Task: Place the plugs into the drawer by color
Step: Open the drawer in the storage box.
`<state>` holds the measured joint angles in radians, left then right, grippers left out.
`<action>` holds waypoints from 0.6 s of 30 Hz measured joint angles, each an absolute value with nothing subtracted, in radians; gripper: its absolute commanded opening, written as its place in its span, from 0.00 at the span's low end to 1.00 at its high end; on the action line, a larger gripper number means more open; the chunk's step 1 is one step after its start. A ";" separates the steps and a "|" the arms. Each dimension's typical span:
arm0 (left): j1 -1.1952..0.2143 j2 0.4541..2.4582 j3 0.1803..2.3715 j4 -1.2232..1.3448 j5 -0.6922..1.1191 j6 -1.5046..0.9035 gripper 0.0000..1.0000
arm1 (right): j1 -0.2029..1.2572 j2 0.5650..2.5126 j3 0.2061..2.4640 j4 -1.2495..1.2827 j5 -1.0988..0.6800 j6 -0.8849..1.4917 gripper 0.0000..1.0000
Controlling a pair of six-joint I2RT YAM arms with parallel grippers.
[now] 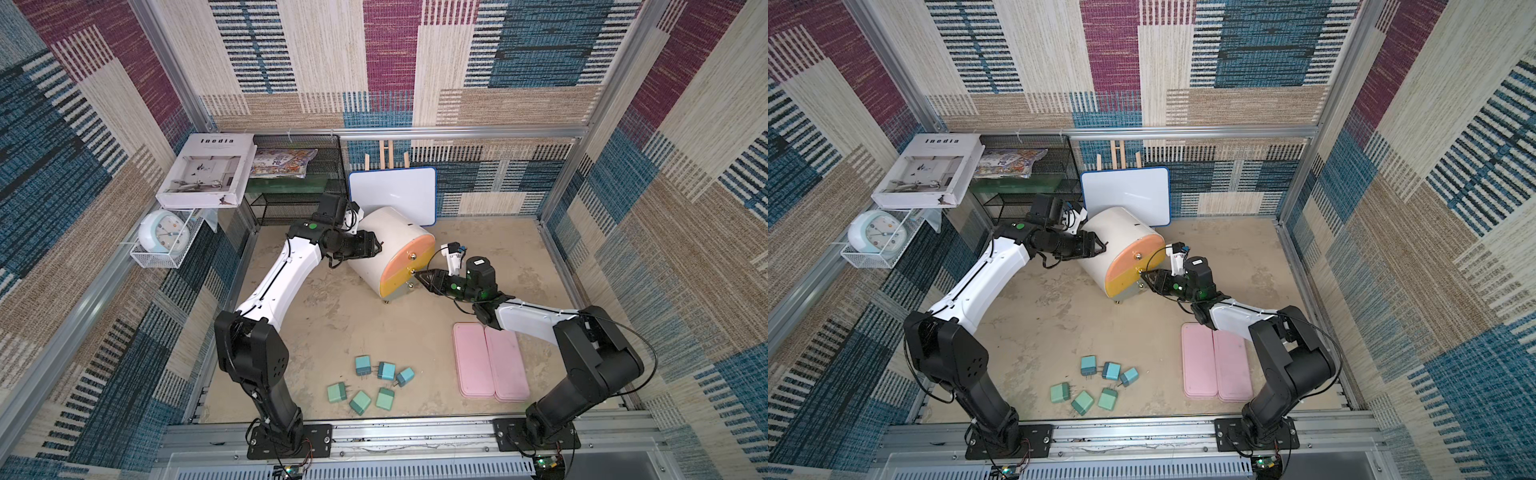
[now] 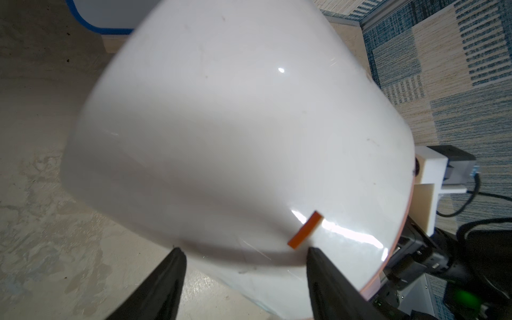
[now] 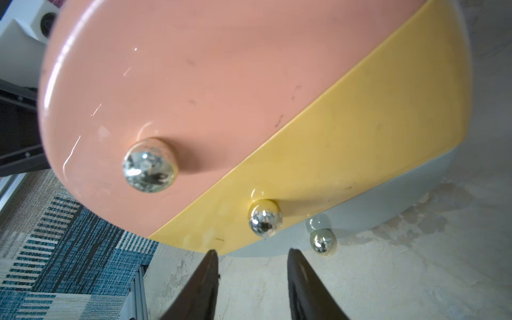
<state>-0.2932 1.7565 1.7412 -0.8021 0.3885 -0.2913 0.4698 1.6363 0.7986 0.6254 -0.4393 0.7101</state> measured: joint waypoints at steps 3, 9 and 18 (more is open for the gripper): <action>-0.293 1.757 1.741 -0.802 0.389 -0.291 0.72 | 0.470 1.667 0.817 0.631 -0.455 0.719 0.47; -0.293 1.757 1.739 -0.799 0.389 -0.291 0.73 | 0.469 1.705 0.838 0.646 -0.471 0.735 0.46; -0.293 1.757 1.732 -0.784 0.392 -0.287 0.73 | 0.467 1.755 0.863 0.675 -0.484 0.760 0.41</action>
<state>-0.2928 1.7565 1.7321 -0.7837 0.3920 -0.2874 0.4675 1.7546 0.8635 0.6750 -0.4839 0.7597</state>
